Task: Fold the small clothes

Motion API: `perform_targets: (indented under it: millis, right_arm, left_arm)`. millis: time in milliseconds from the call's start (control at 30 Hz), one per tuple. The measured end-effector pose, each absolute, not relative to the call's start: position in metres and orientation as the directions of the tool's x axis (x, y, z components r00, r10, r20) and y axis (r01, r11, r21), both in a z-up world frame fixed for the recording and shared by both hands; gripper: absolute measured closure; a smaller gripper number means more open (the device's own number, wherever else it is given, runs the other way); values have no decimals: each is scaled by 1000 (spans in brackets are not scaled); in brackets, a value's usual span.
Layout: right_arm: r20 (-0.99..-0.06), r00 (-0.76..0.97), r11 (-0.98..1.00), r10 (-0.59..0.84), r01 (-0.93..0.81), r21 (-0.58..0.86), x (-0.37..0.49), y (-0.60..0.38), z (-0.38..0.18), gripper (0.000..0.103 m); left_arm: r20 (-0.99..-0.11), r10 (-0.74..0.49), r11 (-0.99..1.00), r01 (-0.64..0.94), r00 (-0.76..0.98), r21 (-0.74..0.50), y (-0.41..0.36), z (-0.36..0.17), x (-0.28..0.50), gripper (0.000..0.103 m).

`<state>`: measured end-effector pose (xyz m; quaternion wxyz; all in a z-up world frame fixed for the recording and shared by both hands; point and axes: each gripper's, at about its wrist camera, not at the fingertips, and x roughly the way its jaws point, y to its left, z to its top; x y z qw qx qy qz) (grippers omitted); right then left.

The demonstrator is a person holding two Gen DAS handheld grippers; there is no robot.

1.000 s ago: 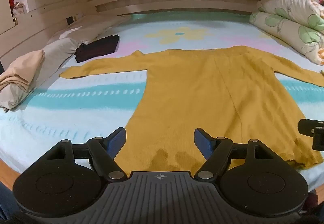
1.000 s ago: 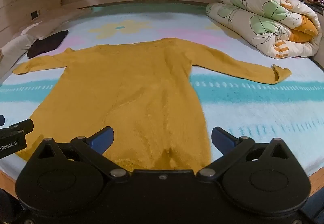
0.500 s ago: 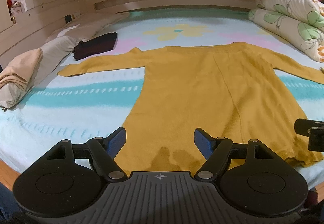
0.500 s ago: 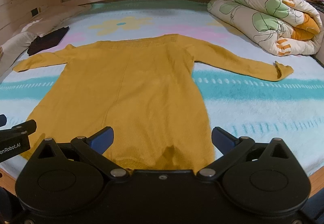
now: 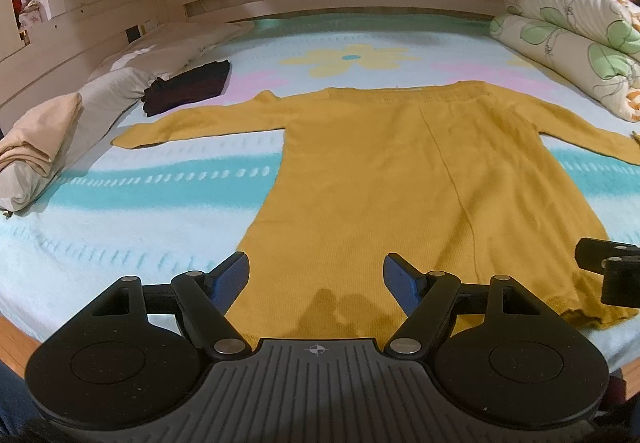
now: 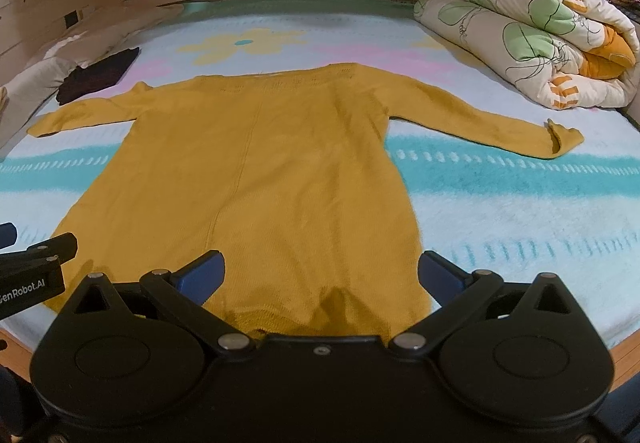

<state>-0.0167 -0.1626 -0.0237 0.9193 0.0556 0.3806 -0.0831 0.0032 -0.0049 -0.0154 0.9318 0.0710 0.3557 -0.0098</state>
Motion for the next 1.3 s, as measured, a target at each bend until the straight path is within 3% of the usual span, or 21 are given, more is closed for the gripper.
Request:
perform_targets:
  millis: [833, 1033, 1200, 1300]
  right_arm:
    - [-721, 686, 980, -101, 191, 45, -18, -162, -26, 1]
    - [-744, 668, 980, -14, 156, 122, -15, -163, -26, 1]
    - [-785, 618, 978, 47, 130, 161, -12, -159, -28, 2]
    - [-816, 570, 971, 96, 128, 204, -9, -163, -29, 12]
  left_arm:
    - [-681, 20, 991, 76, 732, 110, -7, -16, 4, 30]
    - [-697, -7, 990, 103, 717, 96, -10, -17, 2, 30]
    - [-707, -34, 990, 121, 706, 72, -12, -13, 6, 40]
    - [-732, -56, 991, 129, 679, 44, -12, -8, 16, 45]
